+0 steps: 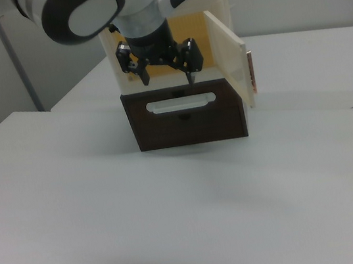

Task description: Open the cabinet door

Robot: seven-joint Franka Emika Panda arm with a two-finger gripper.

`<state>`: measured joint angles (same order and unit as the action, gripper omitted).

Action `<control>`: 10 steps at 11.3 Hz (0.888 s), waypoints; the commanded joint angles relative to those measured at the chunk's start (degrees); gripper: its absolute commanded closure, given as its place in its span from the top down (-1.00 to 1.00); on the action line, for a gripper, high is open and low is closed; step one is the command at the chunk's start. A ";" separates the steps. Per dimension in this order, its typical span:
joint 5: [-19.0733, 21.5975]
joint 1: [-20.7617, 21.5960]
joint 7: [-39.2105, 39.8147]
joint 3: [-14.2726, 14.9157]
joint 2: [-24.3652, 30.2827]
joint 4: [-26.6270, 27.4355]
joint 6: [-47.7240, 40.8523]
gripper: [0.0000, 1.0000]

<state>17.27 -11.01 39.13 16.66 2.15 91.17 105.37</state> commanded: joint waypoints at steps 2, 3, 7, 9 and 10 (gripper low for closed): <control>-3.21 3.87 -11.23 -0.22 0.66 -2.31 -8.14 1.00; -4.17 5.80 -15.36 -0.13 0.75 -2.49 -10.25 1.00; -11.46 15.91 -33.29 -0.22 1.27 -2.23 -12.55 1.00; -14.01 20.39 -40.59 -0.22 0.84 -1.88 -12.64 1.00; -14.28 21.98 -42.19 -0.22 0.83 -1.79 -14.12 1.00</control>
<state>5.09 7.00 2.42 15.90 2.33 88.85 94.23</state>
